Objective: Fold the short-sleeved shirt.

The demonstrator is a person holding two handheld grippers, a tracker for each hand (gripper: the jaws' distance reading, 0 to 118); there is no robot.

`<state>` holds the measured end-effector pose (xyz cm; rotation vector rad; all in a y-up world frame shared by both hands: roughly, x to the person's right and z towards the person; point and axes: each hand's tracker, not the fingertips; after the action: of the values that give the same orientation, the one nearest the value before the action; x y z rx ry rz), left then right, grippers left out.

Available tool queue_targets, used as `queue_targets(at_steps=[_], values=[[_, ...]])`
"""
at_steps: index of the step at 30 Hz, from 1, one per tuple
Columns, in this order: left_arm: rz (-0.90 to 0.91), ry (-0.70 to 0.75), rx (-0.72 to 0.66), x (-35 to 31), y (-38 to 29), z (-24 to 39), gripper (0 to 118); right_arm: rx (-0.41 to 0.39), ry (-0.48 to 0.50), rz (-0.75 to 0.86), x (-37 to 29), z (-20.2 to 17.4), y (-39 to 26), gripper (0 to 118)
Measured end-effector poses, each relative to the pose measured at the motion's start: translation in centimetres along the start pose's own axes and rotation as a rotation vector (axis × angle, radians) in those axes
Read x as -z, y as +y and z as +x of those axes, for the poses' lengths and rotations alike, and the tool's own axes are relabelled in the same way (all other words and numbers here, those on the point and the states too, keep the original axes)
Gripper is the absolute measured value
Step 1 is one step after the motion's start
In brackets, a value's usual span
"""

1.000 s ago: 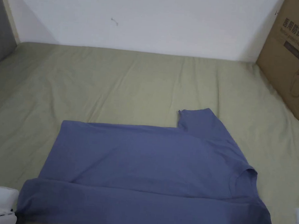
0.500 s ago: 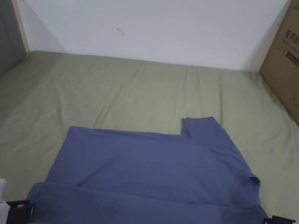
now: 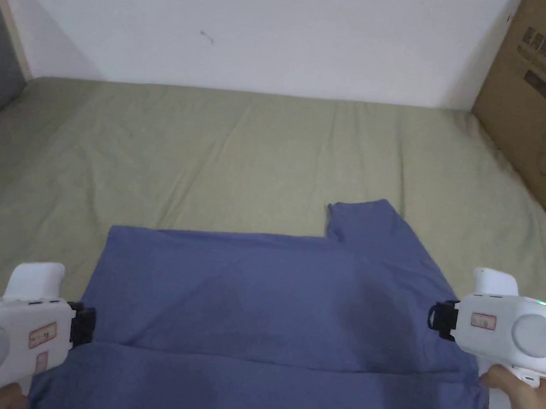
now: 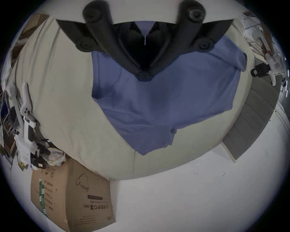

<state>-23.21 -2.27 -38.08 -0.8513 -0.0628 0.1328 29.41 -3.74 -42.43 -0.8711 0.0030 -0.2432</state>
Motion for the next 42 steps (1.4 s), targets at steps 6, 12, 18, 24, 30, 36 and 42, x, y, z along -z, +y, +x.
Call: queue_targets(at_steps=[6, 12, 18, 24, 30, 36, 42], values=[[0.001, -0.008, -0.017, 3.5, 4.3, 0.4, 0, -0.031, -0.048, -0.009, 5.6, 0.7, 8.1, 74], [-0.01, -0.012, -0.023, 7.3, 6.8, 0.9, 0, -0.058, -0.1, -0.112, 12.5, 2.2, 14.2, 74], [-0.06, 0.0, -0.015, 10.1, 7.0, 0.7, 0, -0.124, -0.119, -0.179, 18.0, 2.8, 16.3, 74], [-0.084, 0.014, 0.006, 10.8, 6.5, 0.5, 0, -0.113, -0.084, -0.176, 19.9, 3.3, 16.4, 73], [-0.084, 0.005, -0.019, 10.6, 6.5, 1.0, 0, -0.136, -0.087, -0.141, 20.4, 2.3, 15.4, 6], [-0.083, -0.004, -0.018, 10.1, 7.1, 1.2, 0, -0.115, -0.079, -0.126, 19.1, 1.8, 15.9, 2], [-0.063, -0.034, -0.065, 12.0, 10.1, -0.6, 0, -0.161, -0.062, -0.114, 17.8, 1.3, 16.7, 2]])
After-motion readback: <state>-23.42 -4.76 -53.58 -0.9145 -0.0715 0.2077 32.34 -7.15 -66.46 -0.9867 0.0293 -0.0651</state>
